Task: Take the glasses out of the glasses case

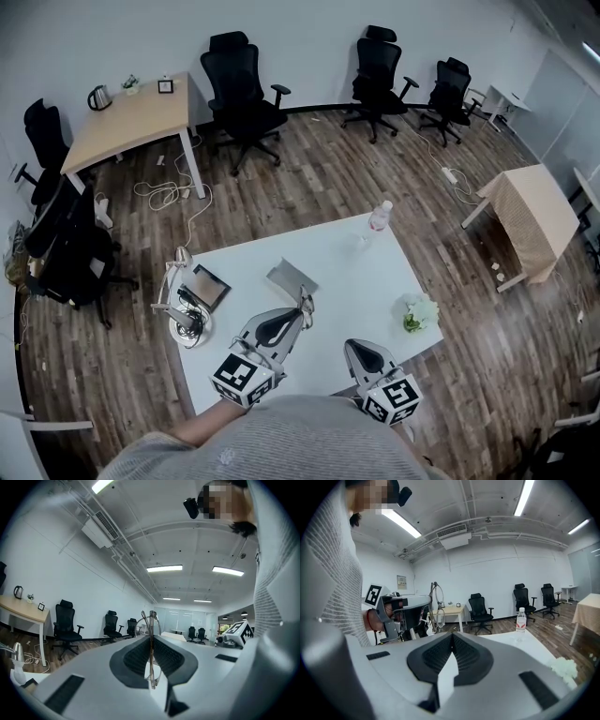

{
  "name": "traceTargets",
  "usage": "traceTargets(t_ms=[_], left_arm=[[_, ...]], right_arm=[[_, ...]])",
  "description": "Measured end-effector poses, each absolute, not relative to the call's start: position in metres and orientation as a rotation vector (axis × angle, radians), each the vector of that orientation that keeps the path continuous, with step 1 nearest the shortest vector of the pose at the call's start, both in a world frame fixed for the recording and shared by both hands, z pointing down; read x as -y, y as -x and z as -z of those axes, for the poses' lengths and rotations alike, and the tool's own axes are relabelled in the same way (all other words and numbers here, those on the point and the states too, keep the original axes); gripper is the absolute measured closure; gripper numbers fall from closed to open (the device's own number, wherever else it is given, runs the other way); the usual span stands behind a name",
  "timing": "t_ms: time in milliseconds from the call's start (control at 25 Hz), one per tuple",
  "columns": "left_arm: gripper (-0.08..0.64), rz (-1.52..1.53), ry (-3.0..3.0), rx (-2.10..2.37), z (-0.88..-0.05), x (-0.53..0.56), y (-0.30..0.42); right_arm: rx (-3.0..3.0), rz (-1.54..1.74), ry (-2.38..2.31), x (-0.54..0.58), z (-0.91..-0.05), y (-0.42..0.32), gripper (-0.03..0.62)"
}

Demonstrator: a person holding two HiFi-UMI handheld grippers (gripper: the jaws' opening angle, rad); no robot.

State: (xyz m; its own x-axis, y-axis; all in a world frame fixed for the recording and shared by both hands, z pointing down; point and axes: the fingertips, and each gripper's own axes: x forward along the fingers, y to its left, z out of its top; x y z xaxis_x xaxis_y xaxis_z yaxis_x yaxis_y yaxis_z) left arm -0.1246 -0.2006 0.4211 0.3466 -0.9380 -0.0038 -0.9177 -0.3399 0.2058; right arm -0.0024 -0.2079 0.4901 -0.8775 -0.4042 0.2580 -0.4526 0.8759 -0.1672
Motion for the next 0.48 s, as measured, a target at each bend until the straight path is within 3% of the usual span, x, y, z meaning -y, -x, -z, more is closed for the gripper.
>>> traceTargets(t_ms=[480], left_arm=[[0.529,0.184,-2.426,1.693,-0.4213,0.2067,0.1225]], right_arm=[[2.82,-0.334,-0.665,0.2069,-0.489,-0.0059,0.578]])
